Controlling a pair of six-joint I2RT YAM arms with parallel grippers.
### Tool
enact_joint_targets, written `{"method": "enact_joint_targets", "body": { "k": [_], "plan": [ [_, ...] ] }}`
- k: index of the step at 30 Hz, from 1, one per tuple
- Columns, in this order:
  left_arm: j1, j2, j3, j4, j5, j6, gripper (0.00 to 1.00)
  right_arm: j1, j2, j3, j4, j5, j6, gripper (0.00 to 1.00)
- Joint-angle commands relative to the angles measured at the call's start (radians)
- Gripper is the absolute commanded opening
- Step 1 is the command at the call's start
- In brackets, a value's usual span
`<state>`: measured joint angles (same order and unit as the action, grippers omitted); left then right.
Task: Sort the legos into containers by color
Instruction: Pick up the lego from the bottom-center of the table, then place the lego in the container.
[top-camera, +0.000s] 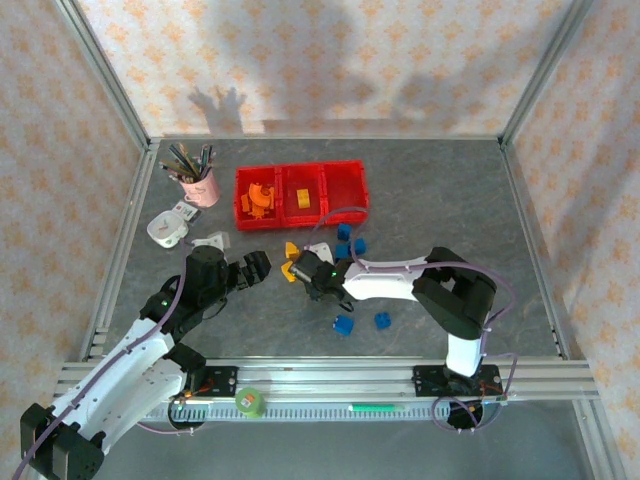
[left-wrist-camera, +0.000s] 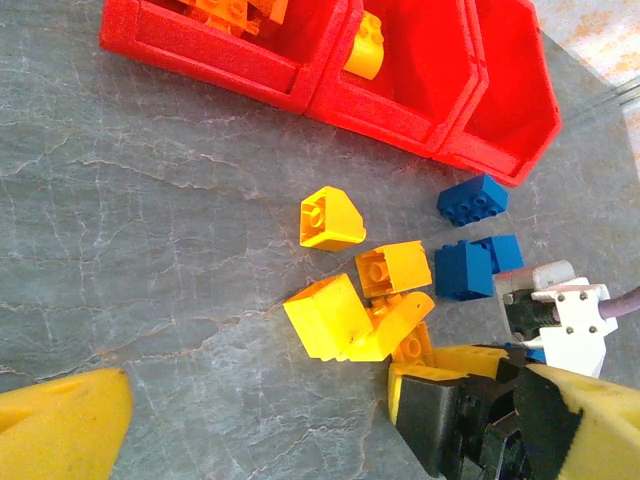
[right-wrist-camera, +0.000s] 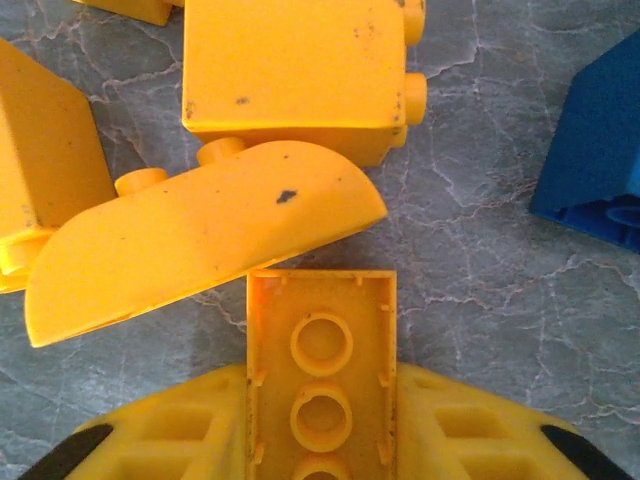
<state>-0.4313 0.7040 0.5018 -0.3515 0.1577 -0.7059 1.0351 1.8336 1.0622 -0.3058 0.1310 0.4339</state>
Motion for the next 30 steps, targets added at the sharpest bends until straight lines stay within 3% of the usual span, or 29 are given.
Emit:
{"method": "enact_joint_targets", "body": {
  "k": [1,11,22,30],
  "plan": [
    [0.005,-0.013,0.005,0.006,0.013,-0.006,0.99,0.001,-0.077,-0.008,-0.008,0.016,0.006,0.33],
    [0.006,0.013,0.083,0.005,-0.033,0.0,0.99,-0.055,-0.19,0.119,-0.117,0.08,-0.018,0.34],
    [0.009,0.107,0.156,0.077,-0.149,0.01,0.99,-0.196,0.121,0.511,-0.099,0.039,-0.115,0.33],
    [0.034,0.217,0.168,0.171,-0.142,0.046,0.99,-0.264,0.351,0.768,-0.102,0.038,-0.135,0.34]
  ]
}}
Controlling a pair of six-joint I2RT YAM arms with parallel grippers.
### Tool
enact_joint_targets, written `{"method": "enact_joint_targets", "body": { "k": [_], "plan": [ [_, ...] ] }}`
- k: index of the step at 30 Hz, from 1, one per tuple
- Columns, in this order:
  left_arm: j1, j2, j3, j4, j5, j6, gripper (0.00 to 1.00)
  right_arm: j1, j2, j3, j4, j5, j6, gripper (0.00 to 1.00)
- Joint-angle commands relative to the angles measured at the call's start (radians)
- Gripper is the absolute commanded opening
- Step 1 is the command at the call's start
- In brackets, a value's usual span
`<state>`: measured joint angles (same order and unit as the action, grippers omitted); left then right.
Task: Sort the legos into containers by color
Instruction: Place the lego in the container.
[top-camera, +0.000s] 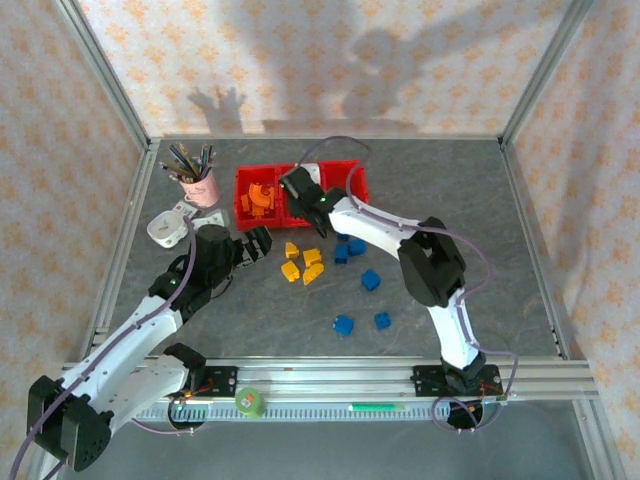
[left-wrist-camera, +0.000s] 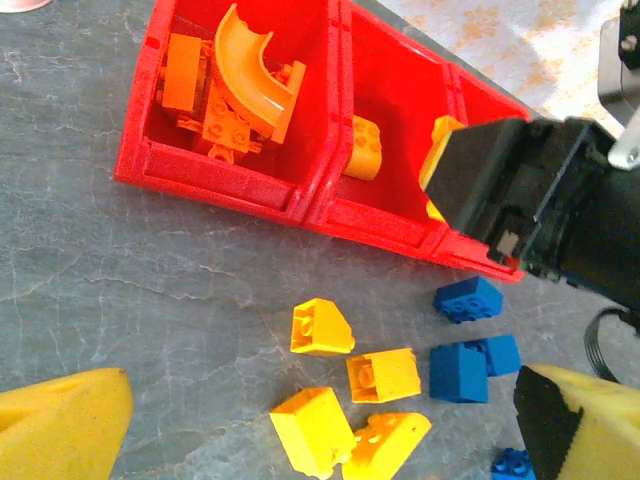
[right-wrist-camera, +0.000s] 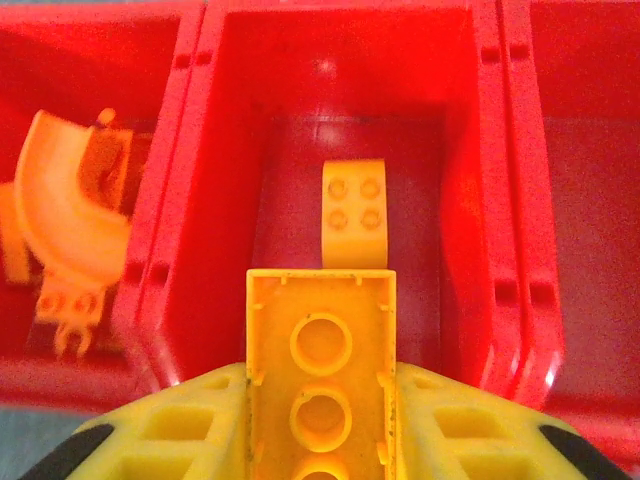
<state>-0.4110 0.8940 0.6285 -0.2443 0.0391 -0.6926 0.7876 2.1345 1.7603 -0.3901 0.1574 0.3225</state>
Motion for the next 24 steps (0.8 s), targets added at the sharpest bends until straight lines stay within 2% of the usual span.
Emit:
{"method": "enact_joint_targets", "body": {
  "k": [1,6,10,14,18,24],
  "plan": [
    [0.018,0.04,0.043,0.072,-0.019,0.034,0.99,-0.024,0.074,0.096,-0.028,0.015,-0.021,0.34],
    [0.035,0.1,0.063,0.095,0.009,0.044,0.99,-0.056,0.196,0.242,-0.073,0.02,-0.02,0.35],
    [0.038,0.118,0.07,0.103,0.026,0.042,0.99,-0.057,0.245,0.316,-0.09,0.019,-0.033,0.4],
    [0.041,0.114,0.07,0.096,0.027,0.045,0.99,-0.057,0.246,0.328,-0.094,0.038,-0.047,0.54],
    [0.041,0.1,0.072,0.09,0.038,0.044,0.99,-0.057,0.213,0.328,-0.105,0.007,-0.051,0.55],
    [0.041,0.062,0.071,0.062,0.077,0.036,0.99,-0.028,0.065,0.196,-0.036,-0.079,-0.051,0.55]
  ]
}}
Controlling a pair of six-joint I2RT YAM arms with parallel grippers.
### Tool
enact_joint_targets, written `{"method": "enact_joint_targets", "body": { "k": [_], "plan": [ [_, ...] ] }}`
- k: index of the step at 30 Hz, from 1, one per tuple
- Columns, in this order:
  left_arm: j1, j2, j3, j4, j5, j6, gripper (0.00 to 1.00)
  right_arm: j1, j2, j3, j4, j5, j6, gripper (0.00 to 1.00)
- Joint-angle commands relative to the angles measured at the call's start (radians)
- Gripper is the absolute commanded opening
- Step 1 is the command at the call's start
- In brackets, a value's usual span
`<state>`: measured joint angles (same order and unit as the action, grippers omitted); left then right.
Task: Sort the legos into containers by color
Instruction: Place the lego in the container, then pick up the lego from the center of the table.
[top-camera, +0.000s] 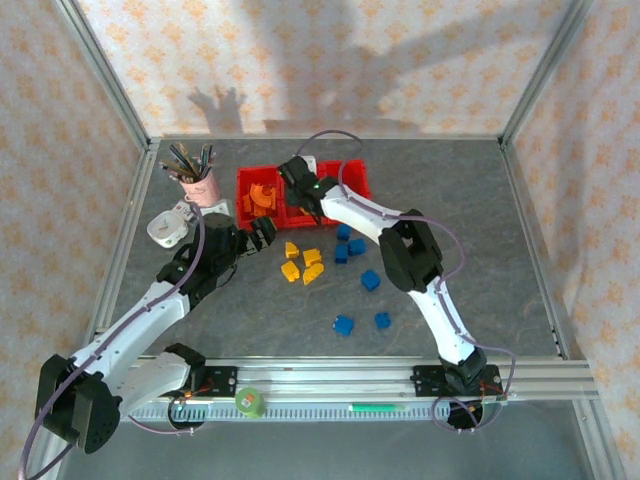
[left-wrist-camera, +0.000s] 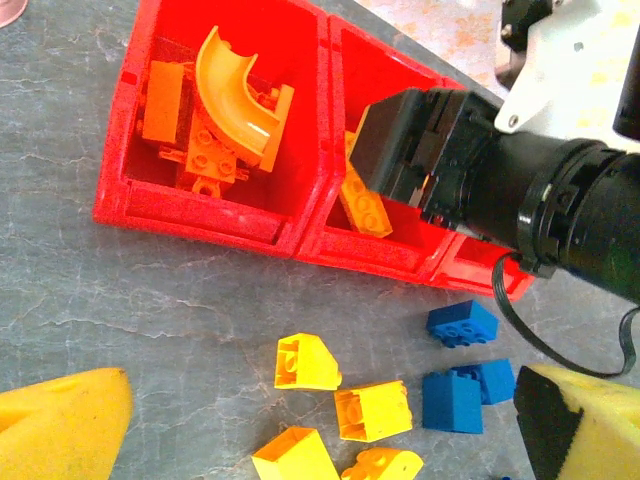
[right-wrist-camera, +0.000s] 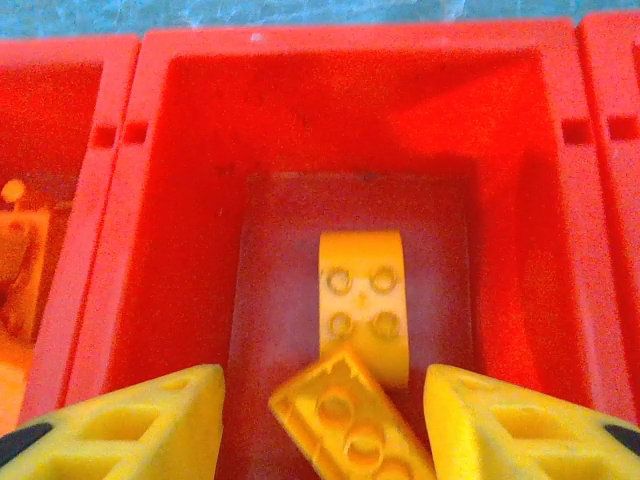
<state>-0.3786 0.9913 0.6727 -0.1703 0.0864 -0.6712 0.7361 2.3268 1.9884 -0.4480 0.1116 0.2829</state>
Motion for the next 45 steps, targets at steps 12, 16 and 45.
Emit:
{"method": "enact_joint_targets", "body": {
  "k": [12,16,45],
  "plan": [
    [0.007,-0.19,-0.029,-0.14,0.074,0.023,0.99,0.119,-0.441,-0.479,0.11,0.006,0.132,0.6],
    [0.007,-0.241,-0.064,-0.172,0.099,0.017,0.99,0.161,-0.527,-0.614,0.095,0.073,0.243,0.65],
    [0.007,-0.301,-0.179,-0.152,0.161,0.002,0.99,0.265,-0.459,-0.876,0.237,0.1,0.618,0.73]
  ]
}}
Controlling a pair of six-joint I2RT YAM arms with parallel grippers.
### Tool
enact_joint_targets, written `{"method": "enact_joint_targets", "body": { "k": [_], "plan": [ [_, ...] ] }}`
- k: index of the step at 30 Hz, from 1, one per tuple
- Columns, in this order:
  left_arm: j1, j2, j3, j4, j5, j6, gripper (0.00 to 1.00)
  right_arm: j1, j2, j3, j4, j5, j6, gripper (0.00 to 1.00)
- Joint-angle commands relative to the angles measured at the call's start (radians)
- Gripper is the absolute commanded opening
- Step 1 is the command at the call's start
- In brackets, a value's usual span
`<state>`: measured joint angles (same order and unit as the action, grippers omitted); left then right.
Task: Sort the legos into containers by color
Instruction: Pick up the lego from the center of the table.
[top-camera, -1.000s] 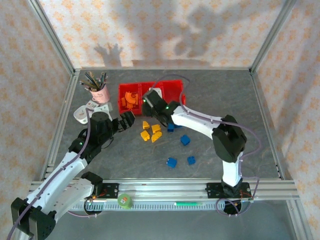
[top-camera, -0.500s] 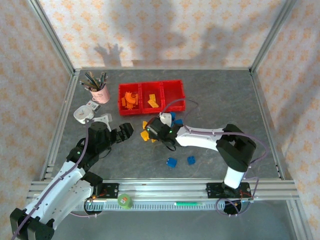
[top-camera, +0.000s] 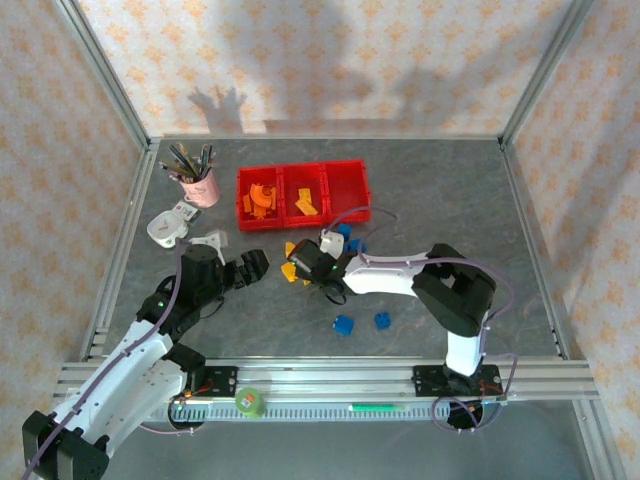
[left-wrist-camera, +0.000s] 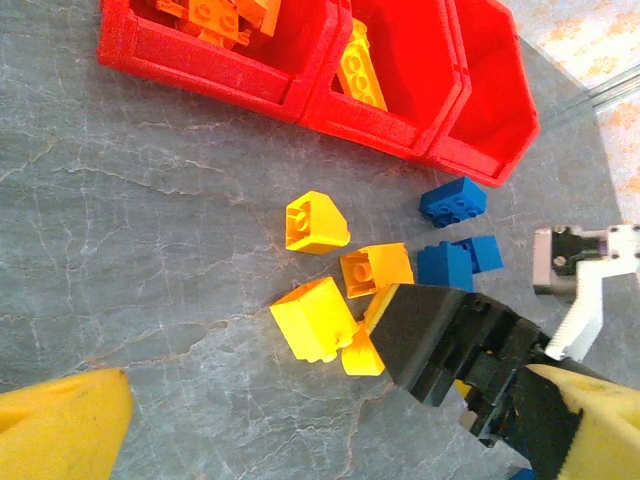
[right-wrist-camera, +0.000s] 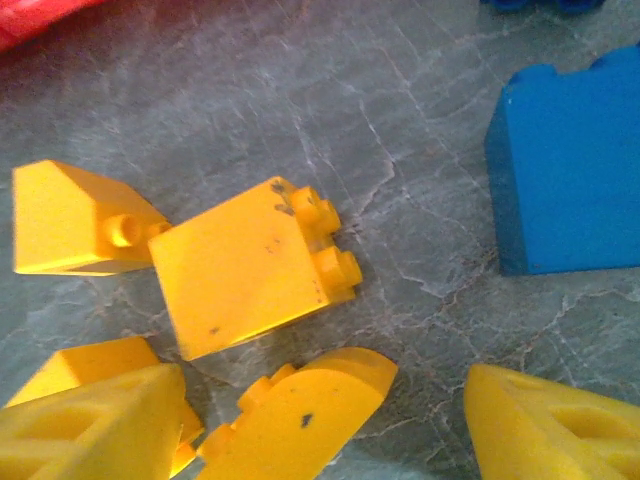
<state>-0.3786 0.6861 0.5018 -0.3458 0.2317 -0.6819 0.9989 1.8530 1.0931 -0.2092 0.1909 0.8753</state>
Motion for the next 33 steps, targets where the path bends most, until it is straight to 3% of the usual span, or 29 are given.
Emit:
{"method": "enact_joint_targets", "body": {
  "k": [1,8,16,33],
  "plan": [
    [0.007,0.006,-0.007,0.022,0.014,0.015,0.99,0.002,0.022,0.023,-0.001,0.01,0.02,0.72],
    [0.007,0.015,0.0,0.024,0.012,0.016,0.99,0.029,-0.002,0.012,-0.052,0.051,0.03,0.66],
    [0.007,0.023,0.003,0.034,0.018,0.012,0.99,0.031,-0.046,-0.032,-0.051,0.047,0.003,0.5],
    [0.007,0.037,0.017,0.033,0.021,0.017,0.99,0.028,-0.027,0.027,-0.081,0.063,-0.051,0.3]
  ]
}}
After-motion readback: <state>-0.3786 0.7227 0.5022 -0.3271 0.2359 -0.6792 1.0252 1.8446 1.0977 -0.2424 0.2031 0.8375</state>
